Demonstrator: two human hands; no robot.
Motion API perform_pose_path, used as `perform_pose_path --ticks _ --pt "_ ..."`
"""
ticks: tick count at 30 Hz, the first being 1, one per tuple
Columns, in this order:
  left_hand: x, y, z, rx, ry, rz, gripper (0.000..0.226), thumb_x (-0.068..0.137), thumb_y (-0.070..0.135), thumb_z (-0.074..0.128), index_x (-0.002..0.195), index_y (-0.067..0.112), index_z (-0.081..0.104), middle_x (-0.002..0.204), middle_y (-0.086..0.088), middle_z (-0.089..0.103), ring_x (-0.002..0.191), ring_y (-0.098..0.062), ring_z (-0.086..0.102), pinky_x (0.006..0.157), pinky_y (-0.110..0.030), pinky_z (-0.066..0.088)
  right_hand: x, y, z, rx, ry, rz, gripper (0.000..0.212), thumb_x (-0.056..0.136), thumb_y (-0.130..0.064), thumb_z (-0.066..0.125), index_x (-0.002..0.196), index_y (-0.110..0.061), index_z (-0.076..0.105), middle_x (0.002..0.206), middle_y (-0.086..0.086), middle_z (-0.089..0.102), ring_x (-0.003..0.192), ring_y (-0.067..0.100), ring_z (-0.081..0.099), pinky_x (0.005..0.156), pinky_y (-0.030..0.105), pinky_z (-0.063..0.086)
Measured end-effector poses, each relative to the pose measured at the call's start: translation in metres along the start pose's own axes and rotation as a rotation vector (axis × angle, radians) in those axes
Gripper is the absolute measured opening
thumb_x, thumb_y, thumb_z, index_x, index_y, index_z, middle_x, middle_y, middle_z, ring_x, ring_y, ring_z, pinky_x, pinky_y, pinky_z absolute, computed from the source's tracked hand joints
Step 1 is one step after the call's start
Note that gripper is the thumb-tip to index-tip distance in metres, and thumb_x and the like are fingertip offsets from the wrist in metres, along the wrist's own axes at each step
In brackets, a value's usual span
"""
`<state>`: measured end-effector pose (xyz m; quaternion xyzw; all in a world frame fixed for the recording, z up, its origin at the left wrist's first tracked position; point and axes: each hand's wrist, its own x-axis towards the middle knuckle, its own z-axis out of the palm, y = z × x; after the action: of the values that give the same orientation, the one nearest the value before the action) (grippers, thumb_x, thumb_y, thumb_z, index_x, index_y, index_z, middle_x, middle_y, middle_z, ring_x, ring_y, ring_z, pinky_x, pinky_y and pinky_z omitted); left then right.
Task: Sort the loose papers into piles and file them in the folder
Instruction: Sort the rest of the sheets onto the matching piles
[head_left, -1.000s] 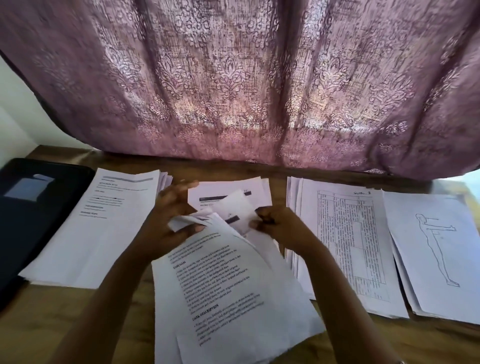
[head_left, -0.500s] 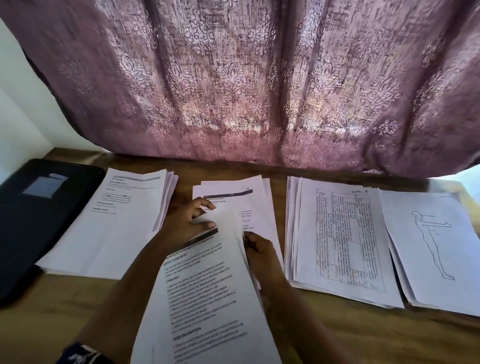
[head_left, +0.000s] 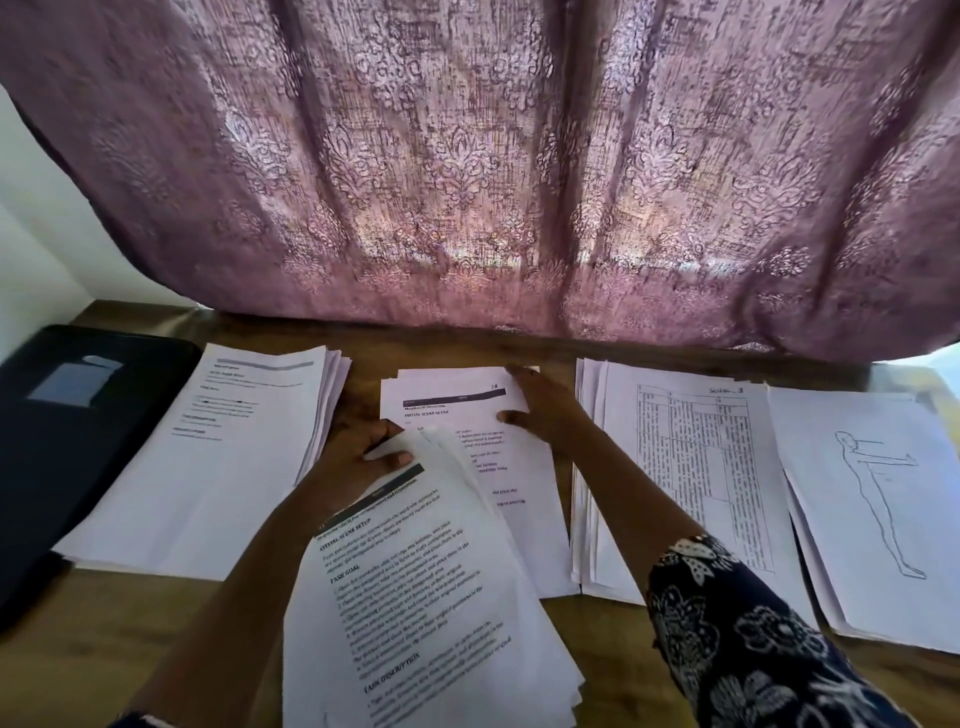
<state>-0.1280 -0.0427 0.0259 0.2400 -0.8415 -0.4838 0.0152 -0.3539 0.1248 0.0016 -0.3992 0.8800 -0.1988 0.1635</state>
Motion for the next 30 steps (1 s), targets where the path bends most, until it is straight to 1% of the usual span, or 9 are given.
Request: perform_pose_path --ticks 4,9,12,14,18,21,24,26,30 --pt "0.008 -0.011 0.003 -0.012 0.009 -0.02 0.031 0.079 0.045 0.06 0.097 0.02 0.059 0.097 -0.002 0.067 0.089 -0.019 0.065 0.082 -0.028 0.053 0.004 0.008 0.019 0.022 0.058 0.021 0.071 0.092 -0.044 0.057 0.149 -0.014 0.028 0.152 0.006 0.035 0.139 0.025 0.034 0.118 0.042 0.017" --pt "0.02 -0.018 0.005 -0.012 0.014 -0.014 0.021 0.083 0.04 0.061 0.095 0.022 0.059 0.097 0.0 0.067 0.089 -0.019 0.064 0.08 -0.026 0.051 -0.007 -0.003 0.022 0.112 0.218 0.07 0.067 0.087 -0.036 0.067 0.145 -0.025 0.035 0.141 0.007 0.05 0.125 0.027 0.05 0.104 0.044 0.042" --pt "0.02 -0.014 0.004 -0.065 -0.009 -0.012 0.034 0.079 0.043 0.059 0.101 0.016 0.06 0.098 0.0 0.068 0.086 -0.017 0.067 0.078 -0.027 0.055 -0.024 -0.017 0.016 0.43 0.308 0.163 0.038 0.09 -0.024 0.065 0.123 -0.034 0.049 0.13 0.003 0.059 0.098 0.014 0.062 0.078 0.022 0.052" --pt "0.019 -0.011 0.002 -0.081 0.002 0.008 0.024 0.085 0.036 0.059 0.101 0.019 0.06 0.097 0.003 0.067 0.085 -0.008 0.066 0.07 -0.018 0.052 -0.031 -0.021 0.01 0.484 0.332 0.118 0.021 0.094 -0.02 0.059 0.102 -0.038 0.051 0.119 -0.001 0.065 0.078 0.002 0.062 0.061 0.008 0.047" --pt "0.012 -0.005 -0.009 -0.056 0.025 0.1 0.029 0.088 0.031 0.06 0.116 0.032 0.056 0.117 0.014 0.06 0.103 -0.006 0.06 0.072 -0.01 0.049 -0.049 -0.028 -0.004 0.547 0.191 0.021 0.036 0.092 -0.012 0.061 0.127 -0.017 0.057 0.116 0.003 0.066 0.092 0.01 0.063 0.08 0.017 0.054" --pt "0.003 0.006 -0.019 0.0 0.084 0.2 0.038 0.086 0.047 0.061 0.122 0.053 0.049 0.123 0.042 0.047 0.109 0.017 0.049 0.081 -0.002 0.04 -0.067 -0.032 -0.014 0.582 0.114 -0.013 0.025 0.091 -0.015 0.063 0.116 -0.011 0.065 0.106 0.003 0.068 0.086 0.014 0.065 0.068 0.006 0.05" --pt "-0.006 0.019 -0.022 0.018 0.089 0.236 0.043 0.078 0.061 0.055 0.12 0.064 0.044 0.118 0.053 0.043 0.108 0.023 0.047 0.08 0.003 0.037 -0.084 -0.04 -0.014 0.605 -0.008 -0.03 0.004 0.09 -0.016 0.064 0.087 -0.017 0.065 0.081 -0.003 0.065 0.068 0.005 0.06 0.059 0.008 0.046" --pt "-0.011 0.028 -0.021 0.026 0.06 0.21 0.035 0.08 0.062 0.057 0.115 0.064 0.051 0.116 0.051 0.048 0.107 0.022 0.049 0.081 -0.001 0.037 -0.092 -0.046 -0.008 0.569 -0.05 -0.048 0.013 0.09 -0.01 0.064 0.077 -0.014 0.062 0.07 -0.007 0.058 0.062 -0.001 0.055 0.058 0.009 0.043" --pt "-0.017 0.032 -0.012 -0.004 0.004 0.17 0.027 0.09 0.033 0.059 0.086 0.06 0.06 0.083 0.032 0.064 0.084 0.008 0.061 0.072 -0.012 0.044 -0.109 -0.058 0.001 0.567 -0.146 -0.079 0.015 0.089 0.003 0.059 0.101 0.007 0.066 0.09 0.015 0.068 0.07 0.011 0.064 0.063 0.012 0.05"
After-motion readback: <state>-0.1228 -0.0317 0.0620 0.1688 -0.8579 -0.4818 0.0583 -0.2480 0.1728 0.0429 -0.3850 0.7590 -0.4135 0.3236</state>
